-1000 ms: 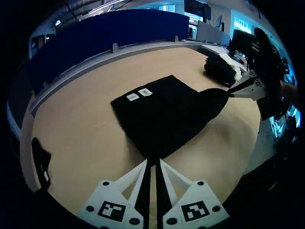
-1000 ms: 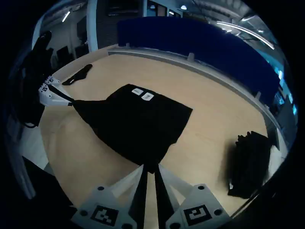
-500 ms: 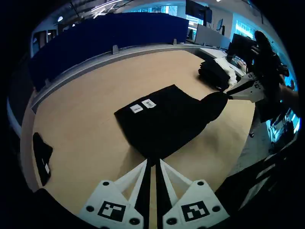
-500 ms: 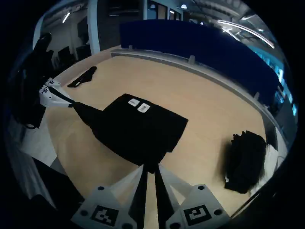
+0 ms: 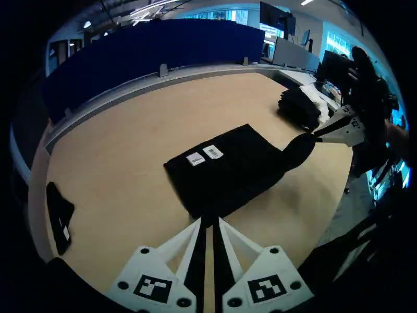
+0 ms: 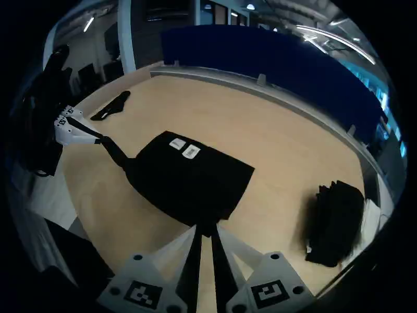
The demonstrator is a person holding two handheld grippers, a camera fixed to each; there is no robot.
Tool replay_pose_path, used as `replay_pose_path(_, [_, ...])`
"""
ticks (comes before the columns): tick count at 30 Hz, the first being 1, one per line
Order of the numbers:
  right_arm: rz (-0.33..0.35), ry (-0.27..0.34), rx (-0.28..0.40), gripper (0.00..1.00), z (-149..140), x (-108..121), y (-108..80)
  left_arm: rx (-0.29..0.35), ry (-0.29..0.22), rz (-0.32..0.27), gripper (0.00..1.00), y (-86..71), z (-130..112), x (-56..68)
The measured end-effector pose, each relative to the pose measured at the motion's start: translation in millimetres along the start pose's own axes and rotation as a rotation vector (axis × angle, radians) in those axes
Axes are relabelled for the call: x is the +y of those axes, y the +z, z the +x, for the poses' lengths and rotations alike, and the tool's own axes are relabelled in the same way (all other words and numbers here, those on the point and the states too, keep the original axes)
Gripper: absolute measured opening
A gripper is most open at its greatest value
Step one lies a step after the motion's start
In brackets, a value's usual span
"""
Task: Fold towel
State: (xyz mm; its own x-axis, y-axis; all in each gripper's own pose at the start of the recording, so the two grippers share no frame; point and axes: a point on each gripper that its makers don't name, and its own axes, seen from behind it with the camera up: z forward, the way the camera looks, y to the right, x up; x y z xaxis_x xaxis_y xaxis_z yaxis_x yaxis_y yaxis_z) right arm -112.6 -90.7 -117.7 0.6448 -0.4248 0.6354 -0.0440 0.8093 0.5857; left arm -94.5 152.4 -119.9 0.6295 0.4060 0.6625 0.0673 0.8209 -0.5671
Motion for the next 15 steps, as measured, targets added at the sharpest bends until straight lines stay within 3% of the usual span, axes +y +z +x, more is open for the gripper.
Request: replay_pose_path(15, [-0.023,-0.031,-0.002,0.12,33.5,39.4,47.7,0.007,0.022,0.02,0.08,45.7,33.6,-32.9])
